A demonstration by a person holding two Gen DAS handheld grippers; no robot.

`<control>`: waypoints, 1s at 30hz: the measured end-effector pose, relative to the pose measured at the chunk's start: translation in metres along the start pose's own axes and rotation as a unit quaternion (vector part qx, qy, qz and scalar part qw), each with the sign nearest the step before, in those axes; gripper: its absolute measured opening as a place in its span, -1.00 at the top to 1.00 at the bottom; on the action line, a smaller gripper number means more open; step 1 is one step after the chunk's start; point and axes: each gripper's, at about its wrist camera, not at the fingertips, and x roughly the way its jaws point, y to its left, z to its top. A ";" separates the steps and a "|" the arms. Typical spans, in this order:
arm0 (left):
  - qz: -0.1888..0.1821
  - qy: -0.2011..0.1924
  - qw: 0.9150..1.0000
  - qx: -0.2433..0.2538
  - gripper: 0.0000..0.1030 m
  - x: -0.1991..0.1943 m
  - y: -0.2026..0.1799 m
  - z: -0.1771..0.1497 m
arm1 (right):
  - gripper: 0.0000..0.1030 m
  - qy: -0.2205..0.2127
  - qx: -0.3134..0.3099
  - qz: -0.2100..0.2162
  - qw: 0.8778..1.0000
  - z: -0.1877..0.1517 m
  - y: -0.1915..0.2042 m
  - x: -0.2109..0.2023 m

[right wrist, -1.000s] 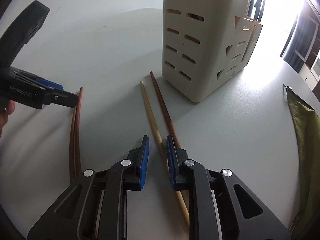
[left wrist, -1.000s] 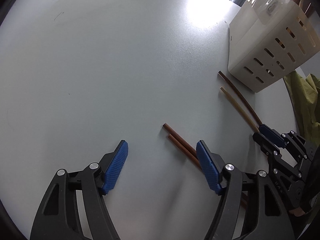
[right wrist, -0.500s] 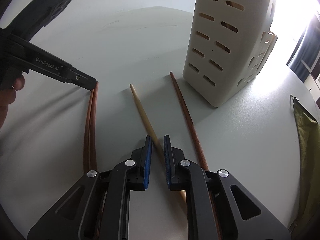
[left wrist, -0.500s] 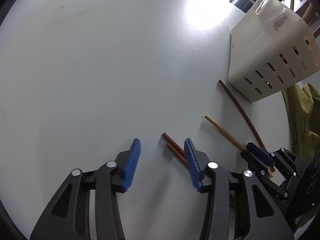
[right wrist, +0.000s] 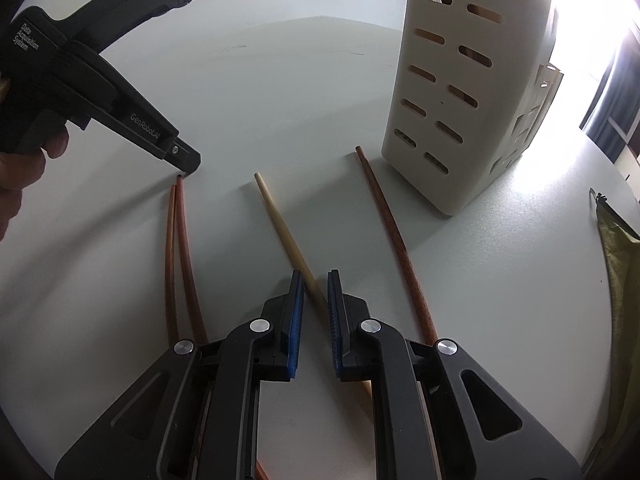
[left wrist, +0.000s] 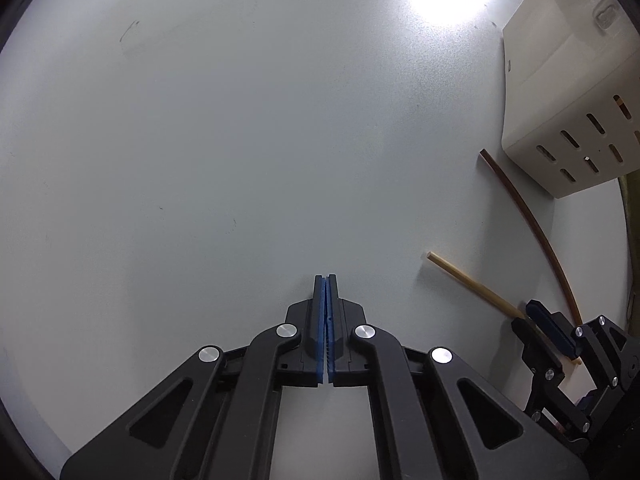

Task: Organize utensils
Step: 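Grasp a dark chopstick with the left tool while the right tool holds the light chopstick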

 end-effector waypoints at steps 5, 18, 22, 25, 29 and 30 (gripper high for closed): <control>-0.010 0.003 1.000 -0.009 0.96 -0.002 0.023 0.002 | 0.75 0.000 -0.001 0.006 1.000 0.003 -0.003 0.002; 0.040 0.003 0.999 0.029 0.54 -0.018 0.023 -0.077 | 0.75 -0.004 0.005 0.007 1.000 -0.008 -0.011 0.007; 0.046 0.011 0.999 0.026 0.49 -0.018 0.025 -0.075 | 0.75 -0.005 0.006 0.008 1.000 -0.008 -0.011 0.006; 0.029 0.022 0.999 0.012 0.29 -0.017 0.021 -0.061 | 0.75 -0.005 0.006 0.008 1.000 -0.008 -0.011 0.006; 0.018 0.021 0.999 -0.017 0.13 -0.023 0.038 -0.060 | 0.74 -0.005 0.006 0.008 1.000 -0.009 -0.011 0.006; 0.019 0.023 0.999 -0.023 0.13 -0.022 0.040 -0.058 | 0.74 -0.005 0.006 0.007 1.000 -0.009 -0.011 0.006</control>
